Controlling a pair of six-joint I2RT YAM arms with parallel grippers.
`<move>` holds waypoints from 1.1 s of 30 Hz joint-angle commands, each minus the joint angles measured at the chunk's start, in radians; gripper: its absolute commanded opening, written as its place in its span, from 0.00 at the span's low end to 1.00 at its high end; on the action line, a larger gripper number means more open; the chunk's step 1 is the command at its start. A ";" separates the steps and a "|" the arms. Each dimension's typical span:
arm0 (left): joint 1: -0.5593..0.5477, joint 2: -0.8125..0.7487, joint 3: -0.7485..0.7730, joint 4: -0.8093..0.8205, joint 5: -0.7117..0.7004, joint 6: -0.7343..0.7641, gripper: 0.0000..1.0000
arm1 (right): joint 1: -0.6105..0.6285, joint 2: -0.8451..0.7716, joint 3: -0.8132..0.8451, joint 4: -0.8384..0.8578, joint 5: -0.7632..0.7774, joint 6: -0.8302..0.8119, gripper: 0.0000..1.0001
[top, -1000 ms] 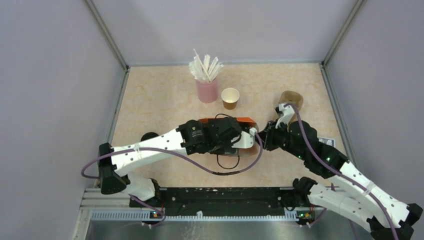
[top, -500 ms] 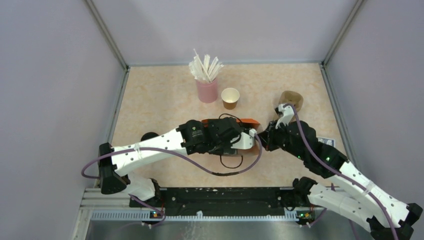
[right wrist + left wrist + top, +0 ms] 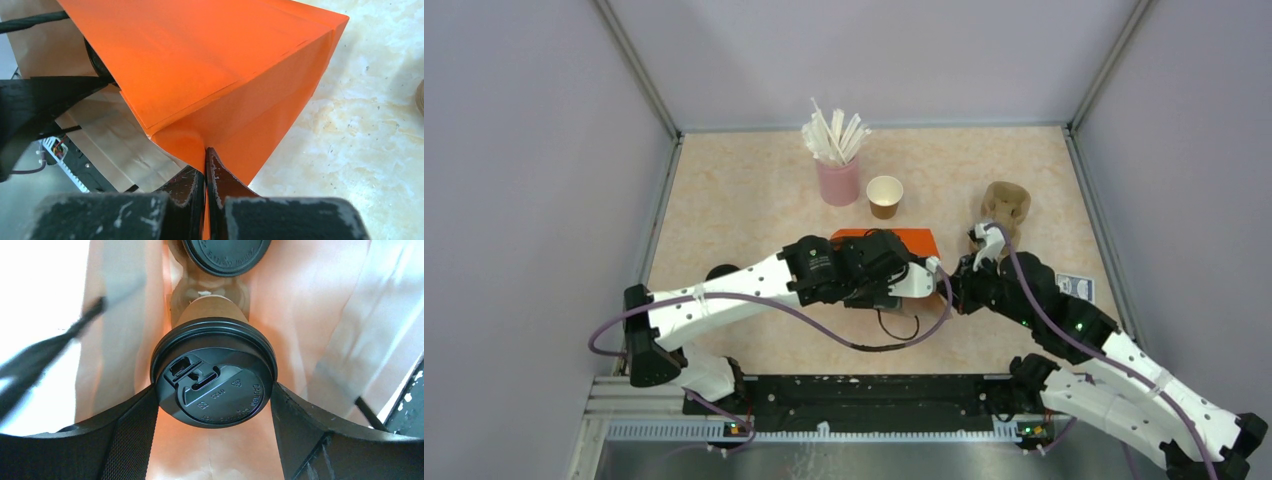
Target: Pack the takeout coffee
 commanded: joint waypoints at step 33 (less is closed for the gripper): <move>0.016 0.022 -0.175 0.241 -0.114 0.097 0.29 | -0.006 0.011 0.075 0.050 -0.101 -0.077 0.00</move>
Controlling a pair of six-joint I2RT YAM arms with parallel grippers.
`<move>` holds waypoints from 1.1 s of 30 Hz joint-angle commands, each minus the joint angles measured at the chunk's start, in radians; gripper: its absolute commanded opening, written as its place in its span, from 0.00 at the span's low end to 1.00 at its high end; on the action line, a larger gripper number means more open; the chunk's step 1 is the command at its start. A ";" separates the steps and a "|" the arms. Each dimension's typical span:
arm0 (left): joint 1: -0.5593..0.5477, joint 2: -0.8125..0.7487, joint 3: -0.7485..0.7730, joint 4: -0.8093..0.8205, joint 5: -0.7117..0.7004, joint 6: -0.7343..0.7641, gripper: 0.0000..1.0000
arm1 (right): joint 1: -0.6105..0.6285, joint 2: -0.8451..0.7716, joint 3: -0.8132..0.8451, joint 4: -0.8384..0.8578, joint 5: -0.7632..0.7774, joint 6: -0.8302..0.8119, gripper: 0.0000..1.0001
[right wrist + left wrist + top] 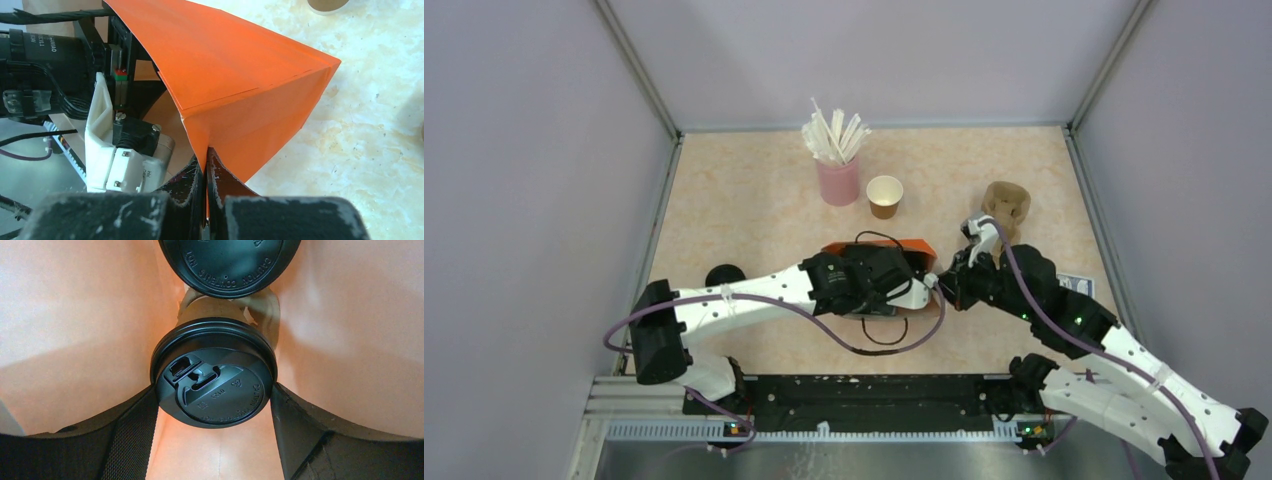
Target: Pack the takeout coffee
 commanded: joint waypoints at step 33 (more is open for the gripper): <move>0.081 -0.055 -0.021 0.070 0.097 0.040 0.29 | -0.006 -0.148 -0.133 0.055 -0.092 -0.066 0.00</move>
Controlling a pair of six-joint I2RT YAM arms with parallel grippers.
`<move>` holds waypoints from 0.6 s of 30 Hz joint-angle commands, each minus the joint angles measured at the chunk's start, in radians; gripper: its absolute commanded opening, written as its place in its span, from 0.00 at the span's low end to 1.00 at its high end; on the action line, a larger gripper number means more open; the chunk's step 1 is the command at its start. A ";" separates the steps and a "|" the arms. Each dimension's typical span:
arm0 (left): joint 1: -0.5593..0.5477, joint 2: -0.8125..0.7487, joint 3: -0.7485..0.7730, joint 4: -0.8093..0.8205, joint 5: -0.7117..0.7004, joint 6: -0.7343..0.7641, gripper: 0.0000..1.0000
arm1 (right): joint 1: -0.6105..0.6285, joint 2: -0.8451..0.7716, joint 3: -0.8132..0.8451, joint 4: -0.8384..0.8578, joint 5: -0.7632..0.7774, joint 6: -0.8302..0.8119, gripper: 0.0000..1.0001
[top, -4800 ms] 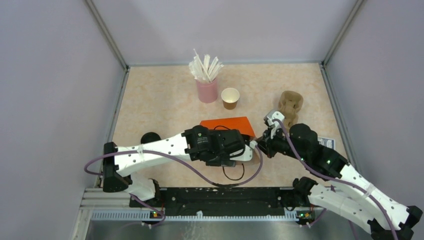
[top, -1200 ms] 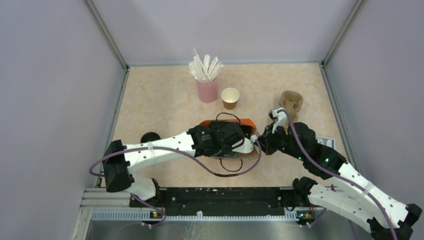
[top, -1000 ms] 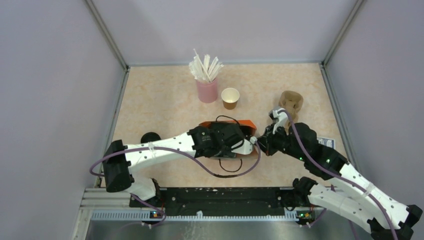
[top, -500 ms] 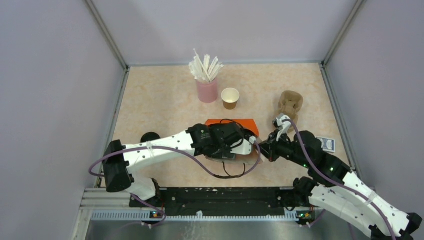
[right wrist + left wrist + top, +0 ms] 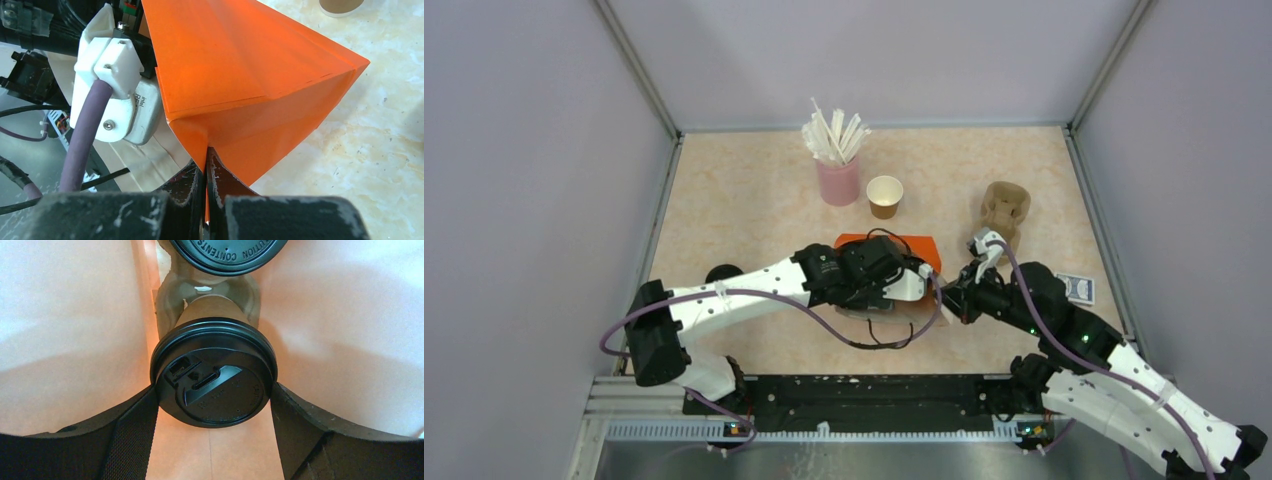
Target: Pack the takeout coffee
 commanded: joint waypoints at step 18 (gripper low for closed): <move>0.018 -0.044 -0.094 0.215 -0.033 0.066 0.28 | -0.007 -0.014 -0.010 0.038 -0.110 -0.023 0.00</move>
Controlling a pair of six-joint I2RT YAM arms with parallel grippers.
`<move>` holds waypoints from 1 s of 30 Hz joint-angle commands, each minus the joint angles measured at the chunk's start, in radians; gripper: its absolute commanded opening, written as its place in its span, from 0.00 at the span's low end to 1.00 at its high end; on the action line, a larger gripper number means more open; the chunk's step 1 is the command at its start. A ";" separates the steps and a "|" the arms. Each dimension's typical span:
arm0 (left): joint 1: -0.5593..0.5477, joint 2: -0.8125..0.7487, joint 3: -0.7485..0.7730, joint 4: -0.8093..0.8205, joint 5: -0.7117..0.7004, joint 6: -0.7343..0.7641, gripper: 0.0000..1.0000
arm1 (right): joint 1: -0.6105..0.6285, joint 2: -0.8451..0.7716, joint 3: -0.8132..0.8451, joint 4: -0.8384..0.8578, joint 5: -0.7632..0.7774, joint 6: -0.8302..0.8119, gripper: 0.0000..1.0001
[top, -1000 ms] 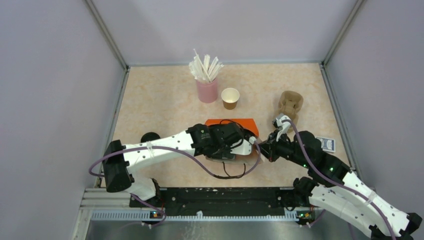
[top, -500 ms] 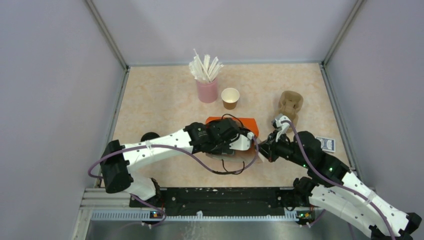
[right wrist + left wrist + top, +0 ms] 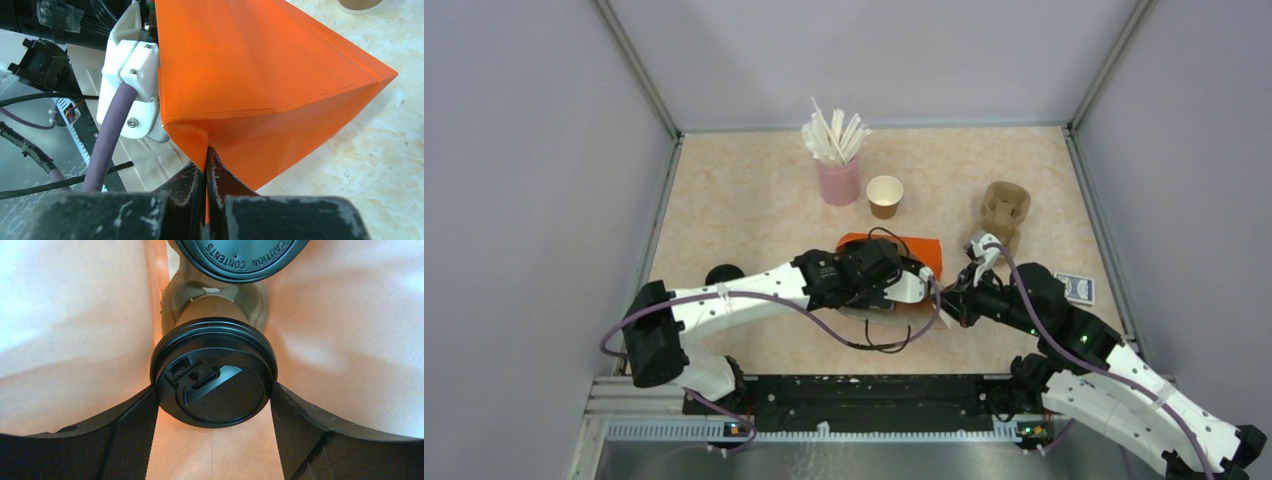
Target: Pack the takeout coffee
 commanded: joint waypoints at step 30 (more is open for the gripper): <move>0.011 0.035 -0.014 0.165 0.015 0.048 0.29 | -0.007 -0.003 0.002 0.037 -0.039 -0.009 0.00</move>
